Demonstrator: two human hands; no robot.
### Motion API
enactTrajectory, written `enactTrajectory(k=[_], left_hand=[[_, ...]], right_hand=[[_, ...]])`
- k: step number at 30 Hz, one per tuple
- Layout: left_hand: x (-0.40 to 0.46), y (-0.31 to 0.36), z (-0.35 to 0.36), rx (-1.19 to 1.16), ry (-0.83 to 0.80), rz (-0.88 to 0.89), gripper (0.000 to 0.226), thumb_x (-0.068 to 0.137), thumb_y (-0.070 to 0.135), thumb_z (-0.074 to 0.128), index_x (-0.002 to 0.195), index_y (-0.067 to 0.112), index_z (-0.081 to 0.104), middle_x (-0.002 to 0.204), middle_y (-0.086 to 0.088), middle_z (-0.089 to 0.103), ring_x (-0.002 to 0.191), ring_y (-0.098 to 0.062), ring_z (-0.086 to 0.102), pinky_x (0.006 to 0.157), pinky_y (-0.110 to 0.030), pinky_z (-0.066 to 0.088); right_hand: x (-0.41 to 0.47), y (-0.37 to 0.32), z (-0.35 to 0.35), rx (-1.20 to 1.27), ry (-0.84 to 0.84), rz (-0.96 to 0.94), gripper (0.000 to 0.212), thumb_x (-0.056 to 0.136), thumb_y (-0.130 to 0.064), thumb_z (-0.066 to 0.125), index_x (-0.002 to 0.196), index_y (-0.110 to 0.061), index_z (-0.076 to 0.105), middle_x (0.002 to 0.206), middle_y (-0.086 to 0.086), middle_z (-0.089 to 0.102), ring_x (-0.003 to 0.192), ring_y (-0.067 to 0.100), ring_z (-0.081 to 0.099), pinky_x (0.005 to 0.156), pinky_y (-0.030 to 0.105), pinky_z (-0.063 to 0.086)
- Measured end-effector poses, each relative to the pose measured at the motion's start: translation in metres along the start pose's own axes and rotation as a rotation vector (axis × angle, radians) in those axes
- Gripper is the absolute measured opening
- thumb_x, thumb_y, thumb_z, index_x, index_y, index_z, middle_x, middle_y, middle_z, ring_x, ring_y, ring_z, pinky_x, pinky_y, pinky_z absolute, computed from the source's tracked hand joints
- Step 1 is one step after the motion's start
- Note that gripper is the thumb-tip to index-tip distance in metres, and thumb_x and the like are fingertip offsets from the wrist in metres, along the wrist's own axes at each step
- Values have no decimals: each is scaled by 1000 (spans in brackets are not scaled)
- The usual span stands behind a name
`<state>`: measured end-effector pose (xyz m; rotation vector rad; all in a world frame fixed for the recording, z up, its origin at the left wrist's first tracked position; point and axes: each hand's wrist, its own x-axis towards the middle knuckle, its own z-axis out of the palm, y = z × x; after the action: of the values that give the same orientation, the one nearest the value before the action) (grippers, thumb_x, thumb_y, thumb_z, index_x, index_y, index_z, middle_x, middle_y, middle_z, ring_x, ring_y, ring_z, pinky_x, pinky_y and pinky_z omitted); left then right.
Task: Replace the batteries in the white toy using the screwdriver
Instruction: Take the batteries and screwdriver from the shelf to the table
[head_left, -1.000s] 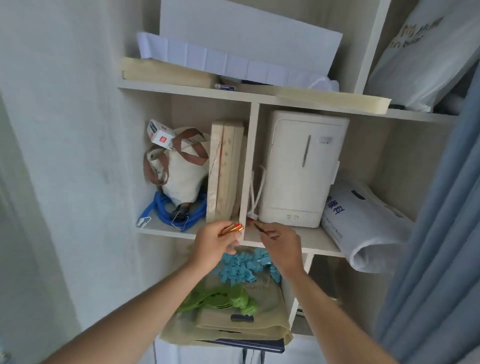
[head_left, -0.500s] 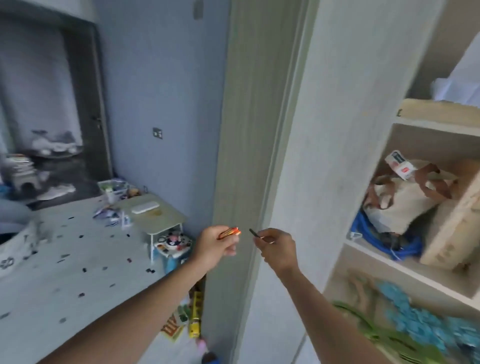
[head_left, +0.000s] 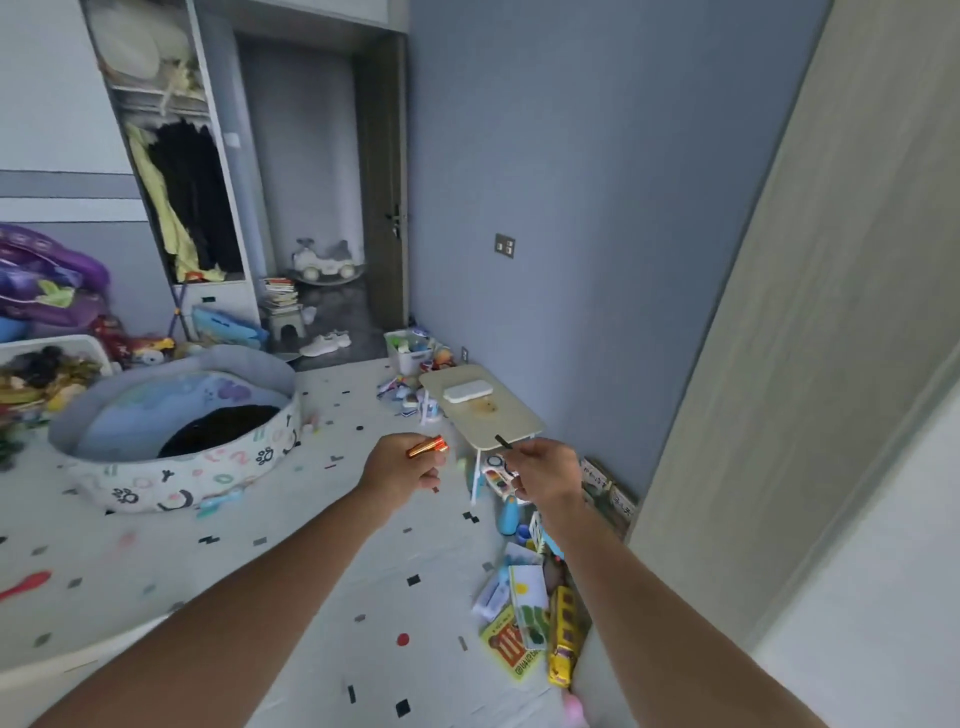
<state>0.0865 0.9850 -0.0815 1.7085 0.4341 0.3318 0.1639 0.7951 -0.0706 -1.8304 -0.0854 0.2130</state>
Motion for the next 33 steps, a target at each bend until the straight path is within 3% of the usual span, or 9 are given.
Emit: enactTrajectory(k=[4, 6, 8, 10, 17, 22, 26, 33], left_hand=[[71, -20, -11, 16, 41, -34, 16, 88, 1, 69, 101, -6, 73, 81, -18, 64, 66, -22, 62, 62, -23, 61], [112, -28, -12, 41, 66, -53, 16, 87, 7, 71, 100, -2, 74, 80, -16, 67, 66, -20, 66, 70, -31, 61], [153, -36, -14, 74, 84, -69, 16, 87, 14, 73, 99, 4, 75, 79, -13, 72, 69, -20, 71, 79, -41, 61], [192, -38, -17, 60, 96, -66, 18, 87, 15, 73, 100, 3, 75, 81, -12, 73, 76, -24, 74, 82, -41, 63], [329, -57, -42, 47, 103, -54, 18, 89, 11, 71, 103, 0, 74, 84, -17, 72, 77, -26, 72, 66, -22, 62], [438, -94, -62, 92, 41, -39, 19, 90, 14, 70, 102, 0, 73, 75, -7, 70, 67, -16, 71, 78, -35, 64], [521, -123, -77, 93, -30, -63, 20, 88, 13, 71, 103, 0, 74, 83, -12, 70, 70, -19, 71, 78, -40, 64], [662, -149, -76, 93, -158, -115, 9, 87, 11, 74, 90, 3, 73, 76, -10, 68, 62, -13, 69, 67, -31, 64]], right_hand=[[70, -1, 41, 97, -49, 40, 7, 84, -3, 71, 84, -8, 75, 59, 8, 61, 37, 13, 47, 41, 20, 43], [111, -4, 60, 126, -63, 54, 6, 85, -1, 70, 86, -5, 74, 56, 5, 58, 32, 9, 44, 39, 17, 38], [149, -7, 78, 123, -80, 58, 8, 86, 0, 69, 84, -6, 74, 56, 3, 58, 33, 8, 44, 39, 17, 39], [185, -12, 96, 106, -86, 44, 10, 85, -3, 69, 81, -10, 74, 57, 2, 60, 38, 10, 48, 41, 19, 44], [305, -18, 179, 11, -82, -24, 7, 81, -12, 74, 84, -18, 78, 61, -1, 70, 42, 9, 56, 45, 21, 49], [394, -9, 242, -8, -14, -24, 7, 82, -15, 74, 83, -21, 78, 62, 1, 72, 46, 12, 60, 52, 28, 58], [458, -2, 284, -45, 44, 17, 6, 84, -17, 74, 88, -20, 78, 65, -1, 73, 42, 3, 61, 48, 19, 58], [571, 8, 331, 52, 138, 149, 8, 86, -15, 75, 93, -19, 77, 73, 0, 74, 58, 15, 66, 59, 27, 62]])
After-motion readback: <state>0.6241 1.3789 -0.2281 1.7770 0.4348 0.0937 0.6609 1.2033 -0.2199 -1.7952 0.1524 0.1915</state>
